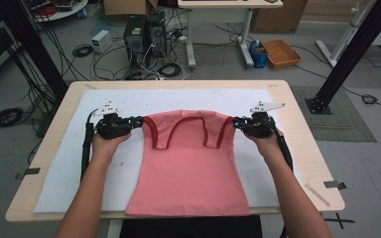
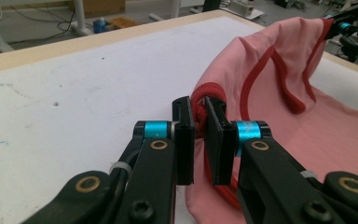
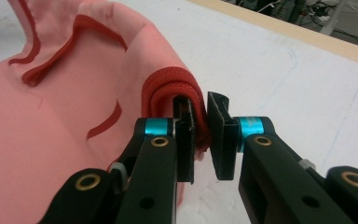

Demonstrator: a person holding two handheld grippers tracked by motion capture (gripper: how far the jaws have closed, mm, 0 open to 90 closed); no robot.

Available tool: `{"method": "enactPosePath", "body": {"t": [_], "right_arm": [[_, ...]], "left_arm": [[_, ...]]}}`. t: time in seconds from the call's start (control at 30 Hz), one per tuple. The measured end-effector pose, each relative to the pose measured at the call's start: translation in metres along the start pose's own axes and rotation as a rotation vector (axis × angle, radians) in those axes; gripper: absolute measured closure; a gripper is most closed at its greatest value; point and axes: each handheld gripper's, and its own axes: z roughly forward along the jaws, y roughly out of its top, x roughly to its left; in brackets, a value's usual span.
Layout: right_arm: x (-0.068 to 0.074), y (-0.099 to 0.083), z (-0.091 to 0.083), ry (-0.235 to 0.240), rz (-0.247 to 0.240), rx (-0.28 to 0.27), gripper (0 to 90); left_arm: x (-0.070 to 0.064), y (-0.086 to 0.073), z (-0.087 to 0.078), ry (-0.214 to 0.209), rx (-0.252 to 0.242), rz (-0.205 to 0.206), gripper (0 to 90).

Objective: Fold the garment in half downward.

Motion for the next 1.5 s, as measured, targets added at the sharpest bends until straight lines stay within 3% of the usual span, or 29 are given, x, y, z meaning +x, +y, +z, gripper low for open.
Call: {"method": "enactPosePath", "body": {"t": [0.3,0.4,0.73,0.97,1.27,1.5], "right_arm": [[0.021,-0.003,-0.023,0.035,-0.066,-0.021,81.9],[0.029,-0.007,-0.031,0.051,-0.089,-0.033,81.8],[0.055,-0.037,-0.051,0.094,-0.136,-0.049,81.4],[0.072,-0.064,-0.063,0.123,-0.175,-0.021,80.9],[0.085,-0.091,-0.070,0.134,-0.179,0.015,80.6],[0.092,-0.104,-0.078,0.135,-0.181,0.023,78.4]], "left_arm": [[-0.021,-0.006,-0.025,-0.048,-0.033,0.043,82.3],[-0.028,-0.010,-0.034,-0.061,-0.048,0.041,82.3],[-0.052,-0.031,-0.057,-0.109,-0.048,0.071,82.2],[-0.067,-0.053,-0.066,-0.135,-0.008,0.077,82.2],[-0.082,-0.081,-0.072,-0.165,0.047,0.079,81.9],[-0.096,-0.091,-0.080,-0.184,0.077,0.133,81.6]]}}
